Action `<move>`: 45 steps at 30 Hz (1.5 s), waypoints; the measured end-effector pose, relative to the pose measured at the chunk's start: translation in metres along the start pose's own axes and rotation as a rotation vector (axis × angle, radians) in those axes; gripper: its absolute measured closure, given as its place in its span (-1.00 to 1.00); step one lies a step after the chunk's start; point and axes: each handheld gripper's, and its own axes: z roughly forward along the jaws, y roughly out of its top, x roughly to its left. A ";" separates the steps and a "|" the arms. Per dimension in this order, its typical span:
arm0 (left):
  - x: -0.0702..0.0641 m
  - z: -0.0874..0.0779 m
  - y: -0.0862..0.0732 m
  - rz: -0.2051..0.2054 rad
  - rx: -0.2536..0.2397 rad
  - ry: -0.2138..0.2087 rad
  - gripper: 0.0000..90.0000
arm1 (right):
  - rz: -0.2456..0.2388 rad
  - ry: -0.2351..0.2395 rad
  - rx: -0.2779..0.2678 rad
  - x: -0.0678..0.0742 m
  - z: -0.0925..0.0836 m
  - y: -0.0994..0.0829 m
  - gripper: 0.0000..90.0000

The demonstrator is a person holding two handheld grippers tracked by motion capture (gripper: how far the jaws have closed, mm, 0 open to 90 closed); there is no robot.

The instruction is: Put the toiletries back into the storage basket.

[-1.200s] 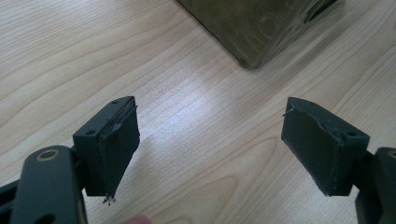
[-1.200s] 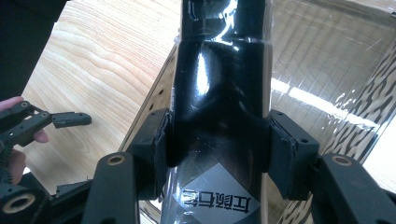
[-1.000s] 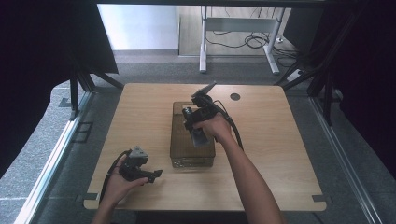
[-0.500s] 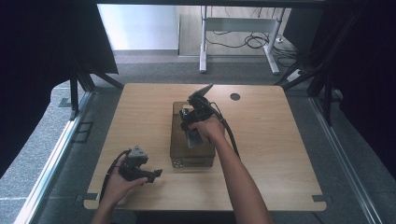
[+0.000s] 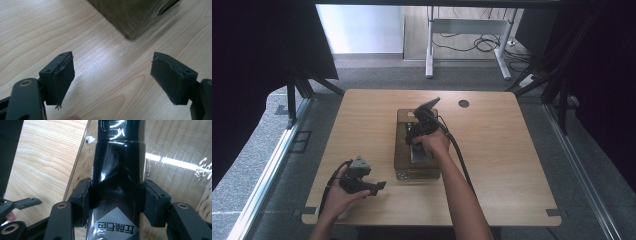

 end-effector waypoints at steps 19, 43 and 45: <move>-0.001 0.002 0.001 0.007 0.011 -0.005 -0.56 | 0.062 0.002 0.031 0.002 0.021 -0.003 0.00; -0.004 0.003 0.002 0.015 0.015 -0.012 -0.56 | 0.114 -0.001 0.060 0.006 0.049 -0.012 0.00; -0.005 0.004 0.002 0.014 0.017 -0.010 -0.56 | 0.115 0.003 0.068 0.006 0.050 -0.013 0.00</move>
